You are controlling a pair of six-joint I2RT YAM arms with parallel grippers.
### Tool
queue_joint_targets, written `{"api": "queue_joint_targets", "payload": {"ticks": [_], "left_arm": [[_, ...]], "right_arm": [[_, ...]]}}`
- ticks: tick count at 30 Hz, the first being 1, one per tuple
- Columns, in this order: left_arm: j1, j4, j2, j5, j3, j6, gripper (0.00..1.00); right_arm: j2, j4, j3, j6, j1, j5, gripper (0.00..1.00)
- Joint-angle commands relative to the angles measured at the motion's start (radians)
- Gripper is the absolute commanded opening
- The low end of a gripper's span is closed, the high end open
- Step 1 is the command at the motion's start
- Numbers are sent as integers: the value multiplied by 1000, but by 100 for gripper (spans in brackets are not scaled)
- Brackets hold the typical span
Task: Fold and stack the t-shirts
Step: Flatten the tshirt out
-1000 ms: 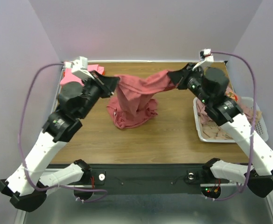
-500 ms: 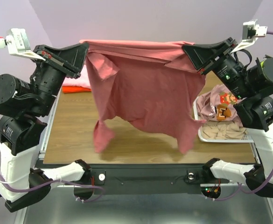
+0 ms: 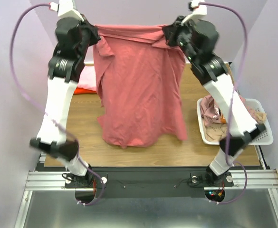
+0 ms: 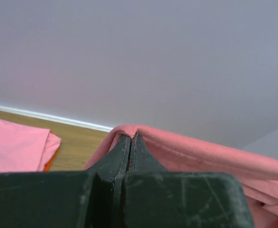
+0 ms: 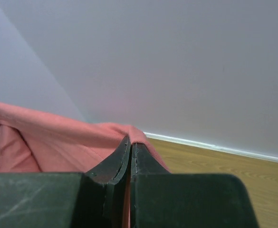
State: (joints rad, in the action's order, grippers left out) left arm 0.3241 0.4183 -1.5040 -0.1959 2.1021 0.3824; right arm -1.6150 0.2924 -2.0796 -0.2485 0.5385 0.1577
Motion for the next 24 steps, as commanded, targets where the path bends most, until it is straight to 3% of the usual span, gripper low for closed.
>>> {"api": "queue_joint_targets", "payload": {"ticks": [1, 6, 11, 13, 18, 19, 20, 21, 23, 24], "left_arm": [[-85, -47, -107, 191, 199, -13, 0], [-85, -124, -159, 297, 350, -56, 0], [-86, -125, -128, 294, 328, -82, 0], [-85, -141, -70, 299, 222, -89, 0], [-85, -262, 132, 352, -198, -120, 0], [-85, -289, 225, 372, -399, -120, 0], [-83, -355, 276, 391, -509, -114, 0], [-83, -396, 328, 407, -727, -97, 0], [-76, -514, 474, 440, -935, -48, 0], [-68, -541, 555, 447, -1112, 13, 0]], "right_arm": [[-130, -50, -216, 84, -57, 76, 0], [-227, -70, -437, 107, -69, -24, 0], [-158, -105, -326, 106, -69, -35, 0], [-91, -114, -252, 106, -69, -35, 0], [88, -116, 151, 92, -69, -7, 0], [168, -114, 223, 94, -69, 6, 0], [214, -114, 298, 84, -69, 16, 0], [260, -114, 479, 48, -69, 31, 0], [415, -114, 661, 2, -69, 48, 0], [473, -111, 828, -76, -69, 54, 0]]}}
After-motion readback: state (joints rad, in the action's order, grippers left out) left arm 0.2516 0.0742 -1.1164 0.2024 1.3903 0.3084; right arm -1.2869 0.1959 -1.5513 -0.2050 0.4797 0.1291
